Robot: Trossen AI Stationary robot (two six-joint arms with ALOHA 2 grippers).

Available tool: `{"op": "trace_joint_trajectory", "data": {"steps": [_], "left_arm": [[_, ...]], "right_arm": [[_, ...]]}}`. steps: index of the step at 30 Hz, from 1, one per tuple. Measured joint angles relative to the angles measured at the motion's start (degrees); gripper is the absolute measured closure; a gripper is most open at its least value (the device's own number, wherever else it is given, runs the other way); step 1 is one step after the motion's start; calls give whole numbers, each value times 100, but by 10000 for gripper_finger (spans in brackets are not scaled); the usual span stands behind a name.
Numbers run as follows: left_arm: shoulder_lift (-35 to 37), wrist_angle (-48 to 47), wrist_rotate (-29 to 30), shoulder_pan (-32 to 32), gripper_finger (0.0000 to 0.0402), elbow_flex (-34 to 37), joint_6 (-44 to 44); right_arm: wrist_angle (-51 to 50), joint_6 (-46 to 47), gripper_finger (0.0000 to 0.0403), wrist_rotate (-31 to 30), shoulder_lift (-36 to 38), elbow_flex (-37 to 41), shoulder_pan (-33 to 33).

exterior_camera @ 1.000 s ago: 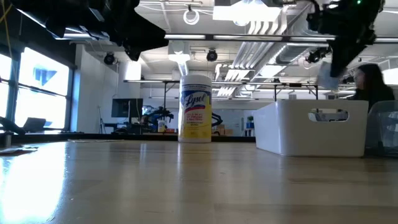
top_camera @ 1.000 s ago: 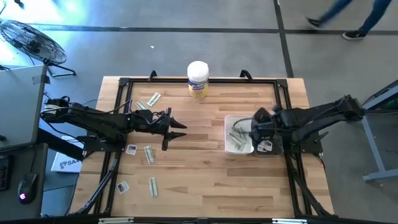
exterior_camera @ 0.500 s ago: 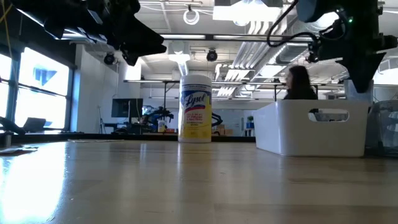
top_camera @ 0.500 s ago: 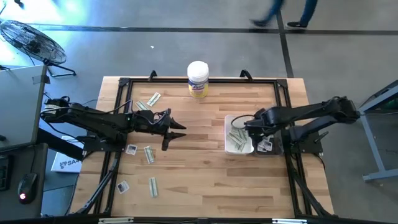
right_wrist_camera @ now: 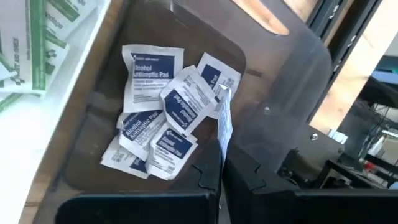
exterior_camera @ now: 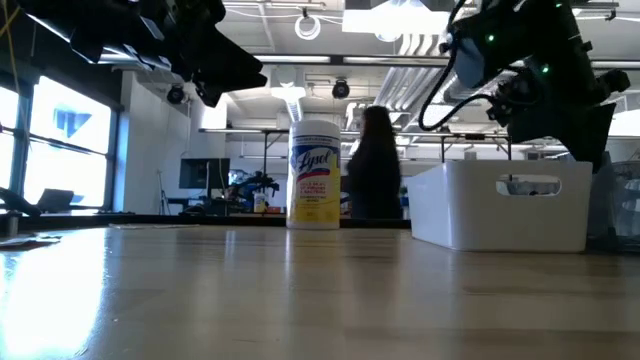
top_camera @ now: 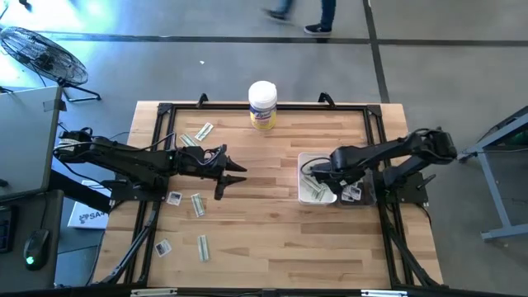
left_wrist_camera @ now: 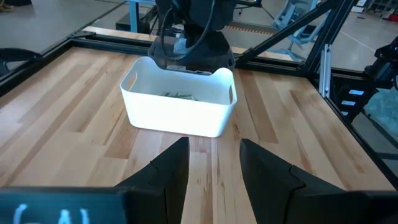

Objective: Pick & Place First Aid Supplies
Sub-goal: Put the blue alcohol pad into the black bin

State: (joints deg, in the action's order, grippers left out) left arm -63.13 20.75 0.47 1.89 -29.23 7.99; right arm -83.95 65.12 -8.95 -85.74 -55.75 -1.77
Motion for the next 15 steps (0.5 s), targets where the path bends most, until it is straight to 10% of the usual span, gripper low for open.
{"op": "trace_joint_trajectory", "data": {"steps": [15], "left_arm": [[0, -142, 4, 0, 261, 0, 0]], "right_arm": [[436, -376, 383, -143, -200, 831, 482]]}}
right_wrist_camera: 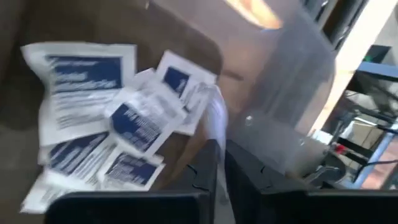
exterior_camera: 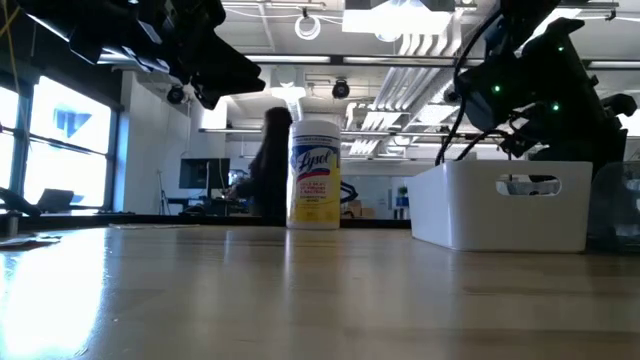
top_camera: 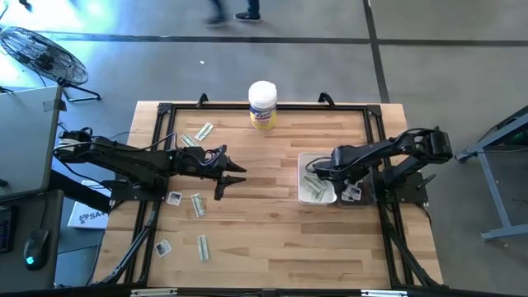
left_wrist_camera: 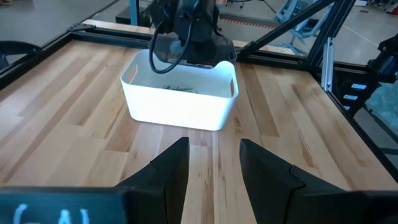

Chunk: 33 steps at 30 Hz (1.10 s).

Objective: Pick & Place First Aid Supplies
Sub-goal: Put the blue alcohol pad into the black bin, then put the green bandage pack into the white bin

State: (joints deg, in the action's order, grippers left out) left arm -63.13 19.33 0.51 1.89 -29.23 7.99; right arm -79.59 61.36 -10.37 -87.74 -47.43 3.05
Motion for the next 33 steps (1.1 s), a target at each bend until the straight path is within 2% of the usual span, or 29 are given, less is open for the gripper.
{"op": "trace_joint_trajectory", "data": {"steps": [9, 12, 16, 20, 25, 30, 33], "left_arm": [[0, 15, 10, 0, 261, 0, 0], [0, -22, 10, 0, 261, 0, 8], [8, -278, 181, 2, 261, 0, 299], [233, -1115, 977, 3, 261, -96, 536], [672, -2772, 2361, -1, 261, -314, 1251], [911, -4054, 3434, -2, 261, -129, 2158], [904, -4337, 4153, -83, 261, 56, 2917]], "right_arm": [[39, -363, 316, -85, 2, -183, -5], [-196, -518, 302, 62, 2, -529, -7], [-812, -513, 305, 70, 4, -1272, -180], [-1010, -336, 318, -286, 34, -2072, -601], [-401, -139, 330, -1036, 59, -2671, -1305], [1195, -398, 331, -1585, 57, -2551, -1973], [2485, -843, 331, -1739, 48, -2260, -2235]]}}
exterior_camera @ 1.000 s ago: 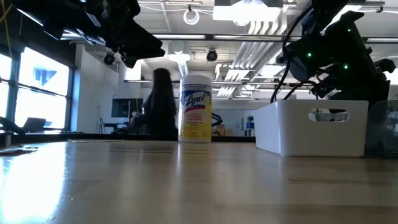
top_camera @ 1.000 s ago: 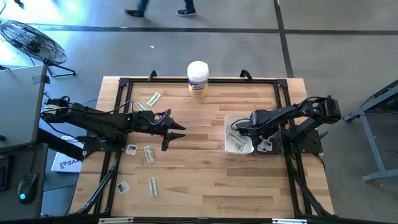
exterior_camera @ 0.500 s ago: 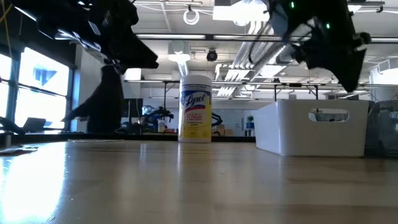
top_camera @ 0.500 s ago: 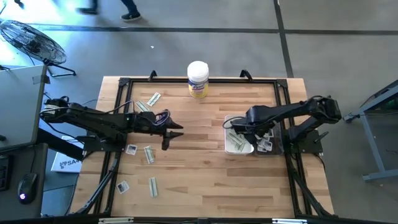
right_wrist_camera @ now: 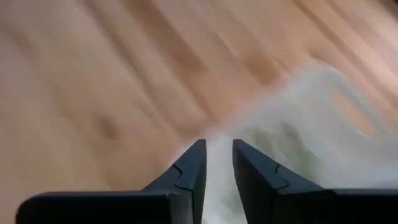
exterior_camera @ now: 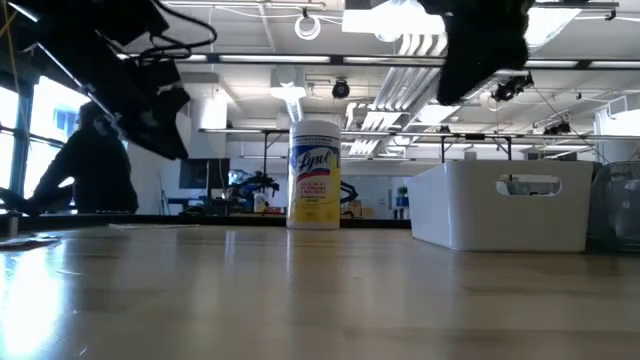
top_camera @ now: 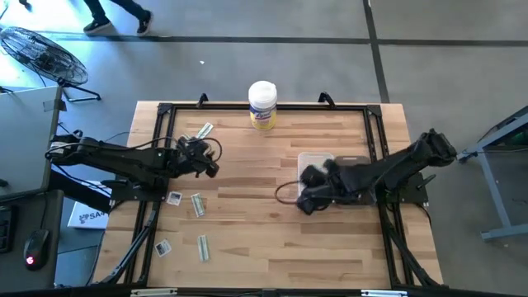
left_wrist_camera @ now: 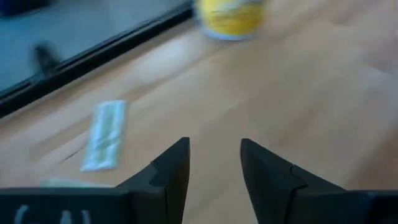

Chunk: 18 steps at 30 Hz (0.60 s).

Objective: Pick & Place First Aid Supplies
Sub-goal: Put the green bandage pack into the white bin

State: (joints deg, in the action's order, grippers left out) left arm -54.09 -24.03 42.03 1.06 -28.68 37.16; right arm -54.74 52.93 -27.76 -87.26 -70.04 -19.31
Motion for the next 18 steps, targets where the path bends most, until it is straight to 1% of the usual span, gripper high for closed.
{"op": "trace_joint_trajectory", "data": {"steps": [2, 5, 7, 9, 11, 14, 18], "left_arm": [[-22, 7, 137, -196, 261, 118, 389], [-98, 64, 135, -625, 261, 321, 921], [-202, 252, 140, -906, 261, 471, 1138], [-349, 624, 180, -1199, 261, 678, 1162], [-527, 1181, 117, -1506, 261, 887, 1085], [-870, 2035, -71, -1952, 261, 1134, 936], [-1391, 2565, -79, -2445, 261, 1155, 963]], "right_arm": [[1050, -456, 331, -84, 1, 232, -105], [2587, -1286, 331, -106, 0, 586, -164], [3526, -1734, 331, 23, 0, 803, -162], [4253, -2106, 331, 176, 0, 1018, -160], [4844, -2391, 331, 277, 0, 1188, -160], [5536, -2664, 331, 208, 0, 1460, -146], [6102, -2735, 331, 170, 0, 1737, -35]]}}
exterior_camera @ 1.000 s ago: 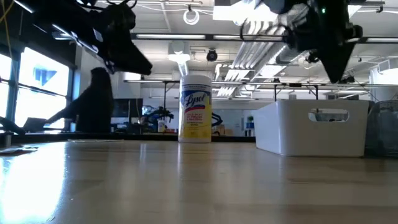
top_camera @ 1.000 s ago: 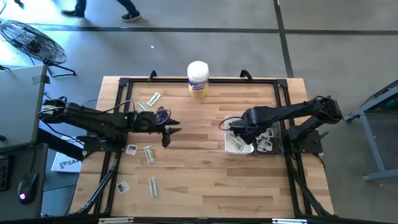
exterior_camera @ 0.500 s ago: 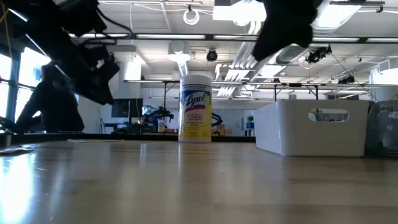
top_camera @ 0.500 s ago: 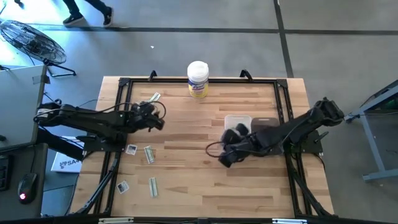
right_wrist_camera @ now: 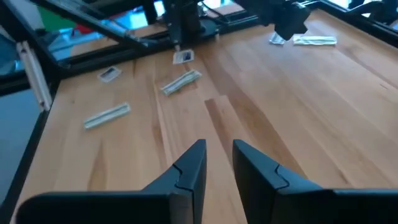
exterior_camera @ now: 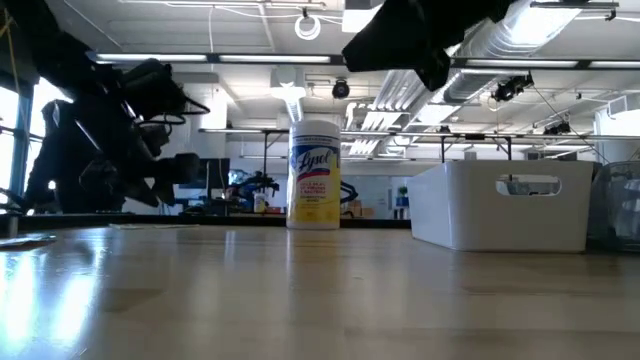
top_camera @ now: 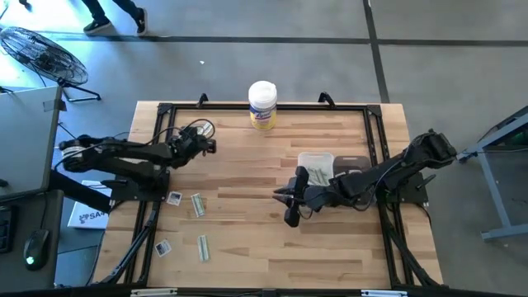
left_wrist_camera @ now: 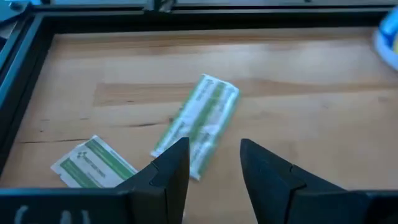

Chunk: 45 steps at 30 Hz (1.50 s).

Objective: Pick & Place First Aid Supplies
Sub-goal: Put the green bandage pack into the white bin

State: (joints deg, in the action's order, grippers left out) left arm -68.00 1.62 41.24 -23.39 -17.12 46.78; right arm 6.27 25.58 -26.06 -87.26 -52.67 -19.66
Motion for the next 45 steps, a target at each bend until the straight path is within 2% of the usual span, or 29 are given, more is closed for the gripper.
{"op": "trace_joint_trajectory", "data": {"steps": [5, 10, 17, 23, 34, 40, 45], "left_arm": [[-744, 441, -186, -262, 261, -7, 1], [-1454, 1119, -16, -263, 261, -7, 0], [-1910, 1516, 100, -257, 261, -22, -44], [-1944, 1496, 74, -246, 279, -22, -44], [-1948, 1527, -141, -246, 393, -22, -171], [-1804, 1513, -296, -250, 396, -17, -323], [-1337, 1420, -1002, -237, 399, 11, -789]], "right_arm": [[278, 49, 331, 84, 0, 228, 170], [350, 148, 331, -89, 0, 300, 288], [354, 140, 331, -62, 0, 300, 317], [345, 113, 331, -46, 0, 300, 315], [318, 94, 331, -59, -17, 297, 315], [297, 94, 331, -56, -17, 295, 315], [257, 94, 331, -55, -17, 295, 315]]}}
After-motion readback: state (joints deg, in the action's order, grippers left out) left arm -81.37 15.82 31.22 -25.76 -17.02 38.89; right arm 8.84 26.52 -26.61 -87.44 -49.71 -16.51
